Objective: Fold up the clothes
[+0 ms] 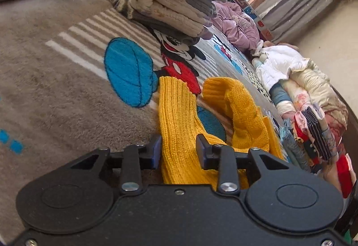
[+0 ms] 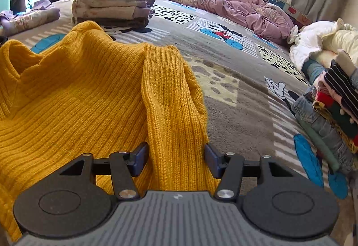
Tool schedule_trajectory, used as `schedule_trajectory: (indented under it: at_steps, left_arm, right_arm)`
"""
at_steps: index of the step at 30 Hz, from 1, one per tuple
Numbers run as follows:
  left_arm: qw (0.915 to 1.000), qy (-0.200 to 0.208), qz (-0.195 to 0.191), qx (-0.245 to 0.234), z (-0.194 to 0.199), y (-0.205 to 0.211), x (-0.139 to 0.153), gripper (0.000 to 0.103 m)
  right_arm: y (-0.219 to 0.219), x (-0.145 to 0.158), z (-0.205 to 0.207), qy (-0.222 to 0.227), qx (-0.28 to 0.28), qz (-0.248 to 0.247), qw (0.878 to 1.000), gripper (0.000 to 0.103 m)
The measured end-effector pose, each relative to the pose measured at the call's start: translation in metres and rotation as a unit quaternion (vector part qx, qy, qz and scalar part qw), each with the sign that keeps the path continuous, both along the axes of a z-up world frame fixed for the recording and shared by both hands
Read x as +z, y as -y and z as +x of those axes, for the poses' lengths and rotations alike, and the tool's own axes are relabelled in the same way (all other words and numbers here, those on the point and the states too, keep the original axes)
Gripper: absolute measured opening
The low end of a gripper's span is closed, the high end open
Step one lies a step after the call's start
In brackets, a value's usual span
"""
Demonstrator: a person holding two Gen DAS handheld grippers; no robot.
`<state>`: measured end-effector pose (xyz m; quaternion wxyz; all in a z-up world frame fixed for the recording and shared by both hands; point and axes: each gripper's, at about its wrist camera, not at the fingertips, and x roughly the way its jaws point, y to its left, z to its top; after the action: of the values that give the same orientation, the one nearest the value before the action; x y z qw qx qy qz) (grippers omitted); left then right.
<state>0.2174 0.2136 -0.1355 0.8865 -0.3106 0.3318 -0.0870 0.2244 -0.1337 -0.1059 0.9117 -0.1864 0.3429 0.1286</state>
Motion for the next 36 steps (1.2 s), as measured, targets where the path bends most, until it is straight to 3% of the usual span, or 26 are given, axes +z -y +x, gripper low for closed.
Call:
schedule_trajectory:
  at_steps: [1,3,4,6,8,10,15,20,27,29,31,32,35,36]
  left_arm:
    - [1.0,0.0,0.003,-0.004,0.004,0.001,-0.001,0.023]
    - [0.9999,0.001,0.014,-0.006,0.007,0.004,-0.001,0.007]
    - [0.9997,0.005,0.023,-0.004,0.007,0.006,-0.001,0.007]
    - [0.9992,0.018,0.036,0.002,0.006,0.009,0.004,0.006]
    - [0.9982,0.039,0.045,0.013,0.0,0.007,0.011,0.006]
    - [0.9965,0.061,0.05,0.028,-0.008,0.004,0.019,0.006]
    - [0.9908,0.1,0.054,0.073,-0.034,-0.011,0.033,0.006]
    - [0.9848,0.12,0.06,0.11,-0.064,-0.025,0.042,0.006]
    - [0.975,0.116,0.059,0.18,-0.116,-0.052,0.044,0.005]
    - [0.9738,0.1,0.045,0.2,-0.126,-0.06,0.039,0.005]
    - [0.9736,0.087,0.039,0.207,-0.13,-0.063,0.033,0.005]
    - [0.9737,0.082,0.04,0.209,-0.131,-0.064,0.03,0.005]
    - [0.9728,0.077,0.044,0.214,-0.132,-0.065,0.025,0.006]
    - [0.9715,0.08,0.042,0.219,-0.135,-0.067,0.026,0.006]
  right_arm:
    - [-0.002,-0.001,0.004,-0.002,0.006,-0.007,1.0,0.041]
    - [-0.001,-0.001,0.012,-0.003,0.012,-0.008,1.0,0.033]
    - [0.003,0.001,0.015,-0.002,0.01,0.003,1.0,0.025]
    - [0.023,0.008,0.02,-0.003,-0.021,0.063,0.998,0.023]
    - [0.05,0.013,0.02,-0.003,-0.06,0.14,0.988,0.02]
    - [0.082,0.015,0.013,0.0,-0.104,0.218,0.97,0.02]
    - [0.158,0.006,-0.024,0.022,-0.193,0.39,0.9,0.02]
    - [0.206,-0.016,-0.056,0.027,-0.252,0.471,0.845,0.019]
    - [0.234,-0.053,-0.076,0.003,-0.302,0.538,0.787,0.019]
    - [0.232,-0.054,-0.076,0.003,-0.306,0.536,0.787,0.019]
    - [0.227,-0.056,-0.073,-0.005,-0.306,0.533,0.789,0.032]
    - [0.225,-0.059,-0.072,-0.01,-0.306,0.532,0.789,0.034]
    - [0.22,-0.061,-0.072,-0.01,-0.297,0.53,0.794,0.033]
    - [0.219,-0.059,-0.073,-0.003,-0.292,0.529,0.797,0.028]
